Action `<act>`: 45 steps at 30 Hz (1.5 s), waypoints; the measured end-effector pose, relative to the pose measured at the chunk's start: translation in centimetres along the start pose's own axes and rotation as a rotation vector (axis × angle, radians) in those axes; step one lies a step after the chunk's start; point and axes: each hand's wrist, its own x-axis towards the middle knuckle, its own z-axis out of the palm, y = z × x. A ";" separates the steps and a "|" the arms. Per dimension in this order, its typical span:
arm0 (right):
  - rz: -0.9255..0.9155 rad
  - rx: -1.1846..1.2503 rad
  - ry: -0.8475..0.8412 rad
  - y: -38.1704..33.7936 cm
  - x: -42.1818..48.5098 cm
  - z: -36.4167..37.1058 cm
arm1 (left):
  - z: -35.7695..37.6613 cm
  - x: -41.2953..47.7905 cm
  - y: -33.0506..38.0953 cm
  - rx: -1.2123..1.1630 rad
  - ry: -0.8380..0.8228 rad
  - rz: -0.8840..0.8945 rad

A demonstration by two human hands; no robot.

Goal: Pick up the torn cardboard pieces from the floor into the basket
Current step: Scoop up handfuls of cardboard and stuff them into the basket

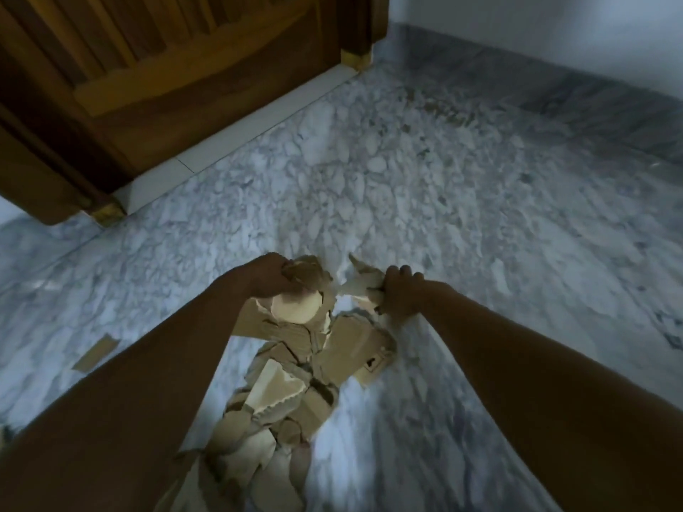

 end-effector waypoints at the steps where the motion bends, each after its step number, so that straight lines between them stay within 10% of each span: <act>1: -0.013 -0.018 0.019 0.0 0.6 1.0 | 0.3 1.4 0.4 0.052 -0.001 -0.013; 15: -0.028 0.023 0.162 -0.2 1.8 1.6 | 4.2 4.2 0.7 0.201 0.232 -0.094; 29: -0.010 0.119 0.167 0.0 -0.7 2.3 | -2.5 -4.0 -3.4 0.047 0.123 -0.053; 38: -0.492 -0.211 -0.096 -8.3 0.4 -1.2 | 2.4 -4.9 -8.6 0.211 0.025 -0.024; 45: -0.587 -0.429 0.117 -9.1 -0.4 3.8 | 4.7 -5.8 -9.6 0.292 0.181 -0.160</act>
